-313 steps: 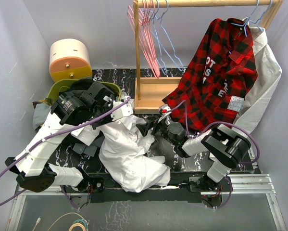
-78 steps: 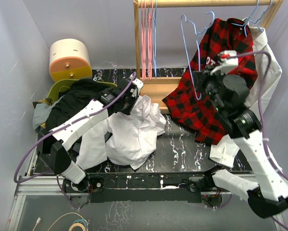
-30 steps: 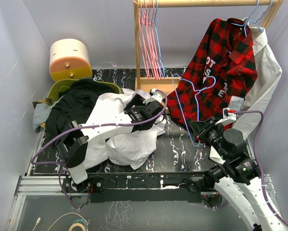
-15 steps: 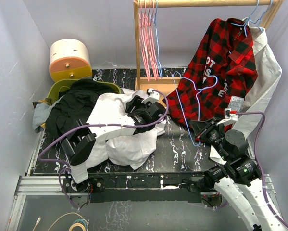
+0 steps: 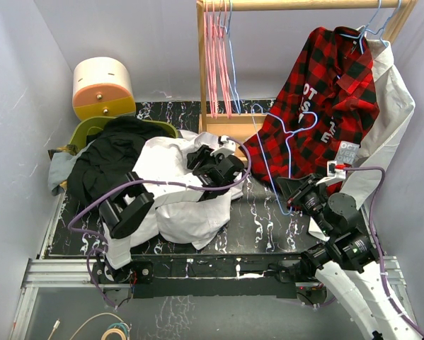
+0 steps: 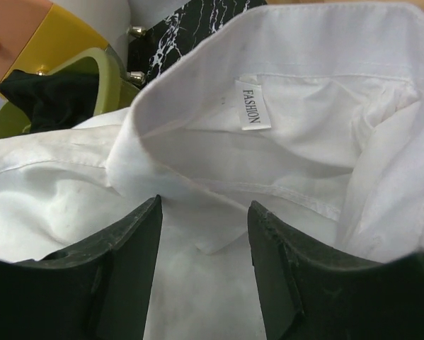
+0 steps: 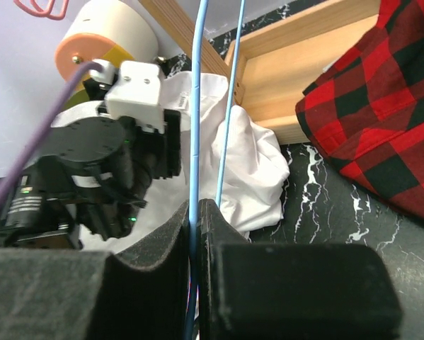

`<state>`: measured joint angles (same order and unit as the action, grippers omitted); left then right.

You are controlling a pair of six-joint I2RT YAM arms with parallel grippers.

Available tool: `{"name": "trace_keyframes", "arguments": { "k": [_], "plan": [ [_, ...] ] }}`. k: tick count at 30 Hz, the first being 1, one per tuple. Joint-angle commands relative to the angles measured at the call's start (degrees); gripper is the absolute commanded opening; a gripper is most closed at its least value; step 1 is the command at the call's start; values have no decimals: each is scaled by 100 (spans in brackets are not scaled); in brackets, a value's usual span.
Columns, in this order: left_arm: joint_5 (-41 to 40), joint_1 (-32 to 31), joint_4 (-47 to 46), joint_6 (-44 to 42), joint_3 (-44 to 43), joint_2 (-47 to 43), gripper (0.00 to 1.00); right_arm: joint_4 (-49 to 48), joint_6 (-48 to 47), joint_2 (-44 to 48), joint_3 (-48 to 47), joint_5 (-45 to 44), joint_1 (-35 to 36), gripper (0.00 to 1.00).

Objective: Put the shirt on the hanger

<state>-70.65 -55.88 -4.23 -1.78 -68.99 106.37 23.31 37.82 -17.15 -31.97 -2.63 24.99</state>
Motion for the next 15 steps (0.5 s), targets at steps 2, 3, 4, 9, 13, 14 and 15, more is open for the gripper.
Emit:
{"name": "trace_keyframes", "arguments": {
  "k": [2,3,4,9,13,14,15],
  "plan": [
    [-129,175,108,104,-98,104,37,-672,-118,167,103,262,-17,8],
    [-120,210,206,157,-123,96,27,-649,-173,183,98,378,-17,8],
    [-119,261,369,267,-173,64,16,-601,-245,216,90,507,-13,8],
    [252,558,1561,860,-493,-411,0,262,-398,439,-152,744,-19,8],
    [832,670,1649,630,-344,-1264,0,752,-376,391,-433,1454,-20,8],
    [933,669,1578,495,-257,-1490,0,905,-315,329,-508,1568,-13,8],
    [1004,675,1598,413,-238,-1716,0,1029,-259,291,-554,1660,-12,8]
  ]
}}
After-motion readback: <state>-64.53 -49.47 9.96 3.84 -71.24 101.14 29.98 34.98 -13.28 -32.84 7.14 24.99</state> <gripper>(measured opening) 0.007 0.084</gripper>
